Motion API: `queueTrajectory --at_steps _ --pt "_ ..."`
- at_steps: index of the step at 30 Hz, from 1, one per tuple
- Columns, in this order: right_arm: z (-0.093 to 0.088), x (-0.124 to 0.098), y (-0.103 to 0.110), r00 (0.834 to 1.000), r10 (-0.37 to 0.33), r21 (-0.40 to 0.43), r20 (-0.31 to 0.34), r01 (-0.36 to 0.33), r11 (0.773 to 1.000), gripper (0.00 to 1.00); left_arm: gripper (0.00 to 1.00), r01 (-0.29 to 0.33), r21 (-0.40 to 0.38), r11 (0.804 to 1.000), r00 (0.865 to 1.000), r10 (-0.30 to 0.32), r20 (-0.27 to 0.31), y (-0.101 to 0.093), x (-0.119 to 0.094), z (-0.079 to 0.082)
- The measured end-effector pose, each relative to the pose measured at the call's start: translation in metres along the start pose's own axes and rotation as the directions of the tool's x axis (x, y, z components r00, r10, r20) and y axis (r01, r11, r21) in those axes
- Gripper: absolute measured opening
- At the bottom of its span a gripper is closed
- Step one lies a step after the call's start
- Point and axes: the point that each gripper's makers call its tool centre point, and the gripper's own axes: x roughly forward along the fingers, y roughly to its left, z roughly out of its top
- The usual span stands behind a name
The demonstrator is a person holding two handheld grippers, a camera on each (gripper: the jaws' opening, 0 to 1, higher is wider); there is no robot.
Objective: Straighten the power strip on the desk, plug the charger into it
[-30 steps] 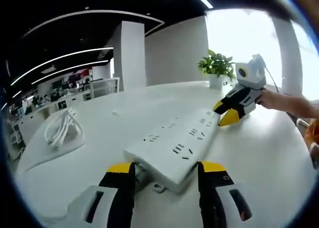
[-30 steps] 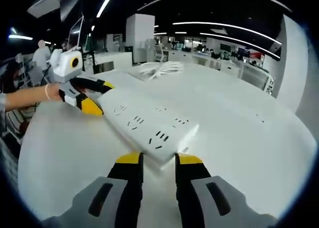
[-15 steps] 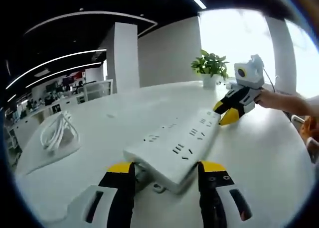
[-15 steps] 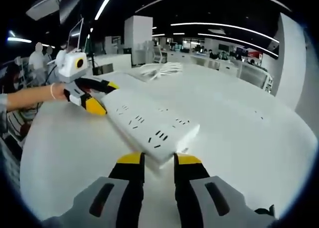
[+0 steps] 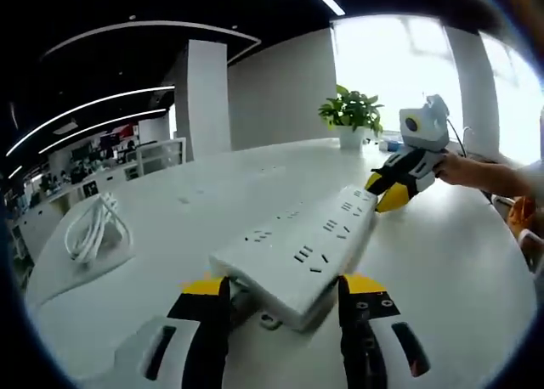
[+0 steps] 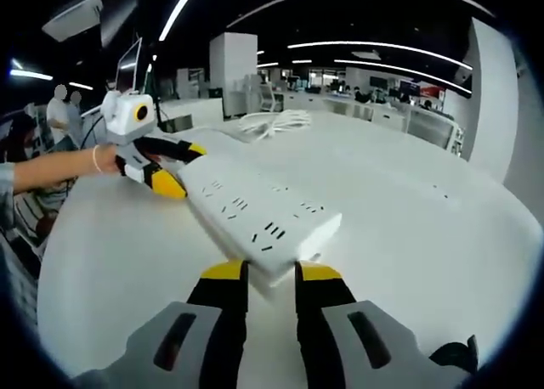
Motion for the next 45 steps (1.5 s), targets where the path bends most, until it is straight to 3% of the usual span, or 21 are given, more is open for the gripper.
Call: queueTrajectory --at_steps 19,45 --pt "-0.001 0.000 -0.001 1.000 -0.027 -0.036 0.005 0.027 0.999 0.19 0.52 0.014 0.006 1.000 1.000 -0.014 0.013 0.005 0.004 0.001" --pt "0.002 0.006 -0.015 0.998 -0.054 -0.018 0.024 0.055 0.998 0.19 0.52 0.022 0.013 1.000 0.999 -0.022 0.034 0.012 0.014 0.007"
